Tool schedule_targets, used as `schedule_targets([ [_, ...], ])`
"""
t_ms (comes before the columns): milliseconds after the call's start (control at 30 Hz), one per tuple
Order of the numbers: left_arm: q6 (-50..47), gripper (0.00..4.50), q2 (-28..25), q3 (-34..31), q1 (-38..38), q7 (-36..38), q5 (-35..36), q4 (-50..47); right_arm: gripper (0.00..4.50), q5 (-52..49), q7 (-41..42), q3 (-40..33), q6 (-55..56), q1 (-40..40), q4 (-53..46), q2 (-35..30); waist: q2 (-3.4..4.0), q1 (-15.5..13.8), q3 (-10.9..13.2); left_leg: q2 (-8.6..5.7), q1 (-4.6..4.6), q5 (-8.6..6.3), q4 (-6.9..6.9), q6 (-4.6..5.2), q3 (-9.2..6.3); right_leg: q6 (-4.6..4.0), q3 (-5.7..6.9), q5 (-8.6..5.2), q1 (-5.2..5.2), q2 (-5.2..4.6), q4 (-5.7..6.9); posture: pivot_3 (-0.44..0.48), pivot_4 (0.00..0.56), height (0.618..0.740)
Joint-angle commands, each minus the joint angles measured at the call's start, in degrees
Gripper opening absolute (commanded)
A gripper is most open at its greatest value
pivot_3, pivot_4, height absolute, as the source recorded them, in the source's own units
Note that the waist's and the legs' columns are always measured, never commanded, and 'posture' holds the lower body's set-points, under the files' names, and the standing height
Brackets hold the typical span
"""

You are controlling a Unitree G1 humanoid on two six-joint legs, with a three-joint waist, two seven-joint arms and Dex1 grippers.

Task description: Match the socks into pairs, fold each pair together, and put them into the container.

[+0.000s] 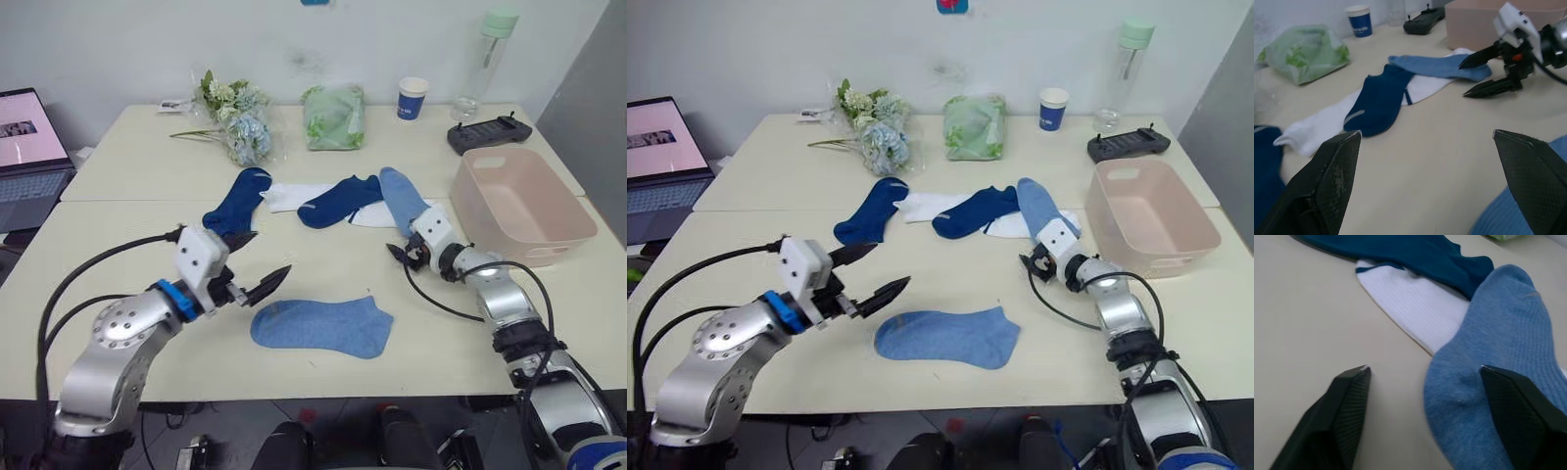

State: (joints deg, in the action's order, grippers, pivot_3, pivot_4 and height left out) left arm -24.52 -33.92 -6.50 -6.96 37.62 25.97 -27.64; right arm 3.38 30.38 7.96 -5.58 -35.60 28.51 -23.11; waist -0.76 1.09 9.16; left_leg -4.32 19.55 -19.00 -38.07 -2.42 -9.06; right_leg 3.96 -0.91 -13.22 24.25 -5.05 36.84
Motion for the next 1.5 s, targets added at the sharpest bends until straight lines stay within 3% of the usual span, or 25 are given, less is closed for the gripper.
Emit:
schedule_targets([
  [33,-0.2,4.5,1.2,0.9,-0.7,-1.8,-0.1,-2.2,2.49,-0.1,-1.0,-1.5,1.2,-0.6,-0.9,-0.1,0.0,0.3,0.0,0.0,0.0,0.0,0.02,0.0,0.0,0.0,0.0,0.0,0.01,0.0,0.01,0.0,0.15,0.74],
  [267,0.5,4.5,2.2,2.1,-0.3,-2.5,-1.2,-1.7,0.02,-1.4,1.9,-1.7,0.0,-0.5,-3.6,-1.2,0.0,0.5,0.0,0.01,0.03,0.0,0.06,0.0,0.02,0.0,-0.02,0.0,0.08,0.01,0.0,0.0,0.15,0.74],
  [567,-1.0,4.5,0.6,1.3,-2.2,0.3,-0.2,2.5,0.02,-3.6,21.6,4.3,3.3,6.3,-20.1,-9.1,0.0,0.5,0.0,0.01,0.08,0.0,0.05,0.0,-0.05,0.02,0.04,-0.01,0.08,0.01,-0.03,0.0,0.15,0.74],
  [633,-1.5,4.5,-0.3,2.3,-5.0,1.9,-0.8,5.7,0.02,-5.0,28.0,5.1,6.7,9.7,-25.5,-13.7,0.0,0.1,0.0,0.01,0.1,0.0,0.02,0.0,-0.07,0.02,0.06,-0.02,0.07,0.0,-0.02,0.0,0.15,0.74],
  [833,-1.1,4.5,0.6,6.5,-14.6,3.9,-3.9,16.5,0.02,-11.3,37.0,4.2,11.8,18.2,-35.2,-20.1,-0.02,0.0,0.0,-0.02,0.13,0.0,-0.02,0.0,-0.09,0.04,0.15,-0.03,0.03,0.0,-0.04,0.0,0.15,0.74],
  [1167,6.1,4.5,11.1,18.5,-33.1,8.7,-14.5,45.6,0.02,-10.8,37.1,4.5,15.1,24.1,-39.9,-21.4,-0.07,-0.3,0.0,-0.08,0.13,0.0,-0.11,-0.01,-0.07,0.06,0.19,-0.01,0.01,0.0,0.0,0.0,0.15,0.74],
  [1300,6.7,4.5,12.2,22.6,-35.4,13.2,-17.9,52.2,0.02,-10.3,35.9,4.6,14.5,24.4,-40.6,-20.8,-0.08,-0.4,0.1,-0.11,0.15,0.0,-0.13,-0.01,0.0,0.06,0.19,-0.01,0.0,0.0,-0.01,0.0,0.15,0.74],
  [1400,8.6,3.92,12.1,22.7,-36.0,13.2,-19.8,54.6,0.0,-10.6,35.3,4.6,13.3,25.2,-41.7,-20.7,-0.13,-0.4,0.1,-0.09,0.2,0.0,-0.11,-0.01,-0.01,0.06,0.18,-0.02,0.09,0.01,0.0,0.0,0.15,0.74],
  [1500,9.4,2.97,11.9,22.4,-35.7,14.4,-20.5,55.6,0.0,-10.2,34.9,4.9,13.4,25.8,-42.5,-20.7,-0.13,-0.5,0.1,-0.09,0.21,0.0,-0.13,-0.01,-0.06,0.06,0.19,-0.02,0.09,0.01,0.0,0.0,0.15,0.74],
])
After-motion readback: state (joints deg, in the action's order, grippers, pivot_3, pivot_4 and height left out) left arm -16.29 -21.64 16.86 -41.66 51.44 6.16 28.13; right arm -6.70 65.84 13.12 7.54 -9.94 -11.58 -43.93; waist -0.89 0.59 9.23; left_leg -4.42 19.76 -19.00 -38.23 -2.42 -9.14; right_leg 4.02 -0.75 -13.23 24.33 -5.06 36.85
